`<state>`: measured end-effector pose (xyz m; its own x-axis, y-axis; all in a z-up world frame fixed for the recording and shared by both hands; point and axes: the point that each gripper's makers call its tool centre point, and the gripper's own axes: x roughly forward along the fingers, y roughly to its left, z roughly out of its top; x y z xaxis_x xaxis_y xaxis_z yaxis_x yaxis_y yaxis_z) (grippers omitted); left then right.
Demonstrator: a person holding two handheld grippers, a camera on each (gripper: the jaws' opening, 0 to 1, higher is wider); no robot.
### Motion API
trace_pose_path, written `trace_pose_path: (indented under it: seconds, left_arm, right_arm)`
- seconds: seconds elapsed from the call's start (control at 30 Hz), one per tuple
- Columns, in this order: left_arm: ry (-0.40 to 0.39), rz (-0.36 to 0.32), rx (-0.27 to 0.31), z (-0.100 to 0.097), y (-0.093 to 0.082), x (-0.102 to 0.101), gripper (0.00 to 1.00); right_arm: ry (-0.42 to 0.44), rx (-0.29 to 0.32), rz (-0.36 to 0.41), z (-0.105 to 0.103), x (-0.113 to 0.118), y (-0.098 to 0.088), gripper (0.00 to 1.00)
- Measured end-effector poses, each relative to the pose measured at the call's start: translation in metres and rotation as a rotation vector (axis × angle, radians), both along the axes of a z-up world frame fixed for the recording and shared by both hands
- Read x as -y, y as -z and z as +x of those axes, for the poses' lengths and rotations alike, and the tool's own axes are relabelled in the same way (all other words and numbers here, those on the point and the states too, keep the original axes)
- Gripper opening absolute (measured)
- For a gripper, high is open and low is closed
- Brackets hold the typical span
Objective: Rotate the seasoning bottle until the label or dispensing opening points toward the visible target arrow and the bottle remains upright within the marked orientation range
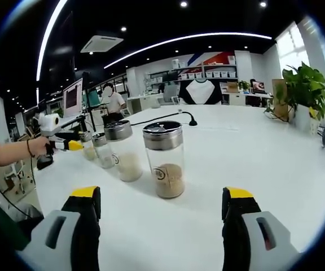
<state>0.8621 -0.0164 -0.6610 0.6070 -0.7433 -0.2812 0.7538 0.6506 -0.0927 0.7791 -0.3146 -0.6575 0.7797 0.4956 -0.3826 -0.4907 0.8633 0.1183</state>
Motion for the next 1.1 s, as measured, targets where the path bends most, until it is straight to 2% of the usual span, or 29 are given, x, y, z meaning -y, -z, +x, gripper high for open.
trace_pose_path:
  seconds: [0.07,0.1,0.33,0.57,0.63,0.67,0.73,1.1]
  left_arm:
    - [0.014,0.026,0.009,0.003,0.001,-0.001,0.53]
    - [0.054,0.066,0.021,0.001,0.005,0.0,0.53]
    - [0.091,0.075,-0.004,0.004,0.01,0.001,0.49]
    - [0.114,0.074,-0.015,0.003,0.013,0.003,0.41]
    - [0.145,0.076,-0.023,-0.002,0.015,0.007,0.34]
    - [0.116,0.11,-0.023,-0.001,0.019,0.002,0.34]
    - [0.129,0.089,-0.009,0.0,0.016,0.006,0.34]
    - [0.11,0.089,-0.008,0.002,0.017,0.005,0.33]
  right_arm:
    - [-0.001,0.003,-0.003,-0.001,0.001,-0.001,0.91]
    - [0.001,0.005,-0.004,0.0,0.001,-0.002,0.91]
    - [0.001,0.003,-0.004,0.0,0.001,-0.002,0.91]
    - [0.005,0.005,-0.007,0.001,0.002,-0.003,0.91]
    - [0.006,0.002,-0.005,0.0,0.002,-0.002,0.9]
    - [0.007,0.002,-0.005,0.0,0.002,-0.002,0.9]
    - [0.007,0.001,-0.006,0.0,0.002,-0.001,0.9]
    - [0.007,-0.002,-0.001,-0.001,0.002,-0.001,0.9]
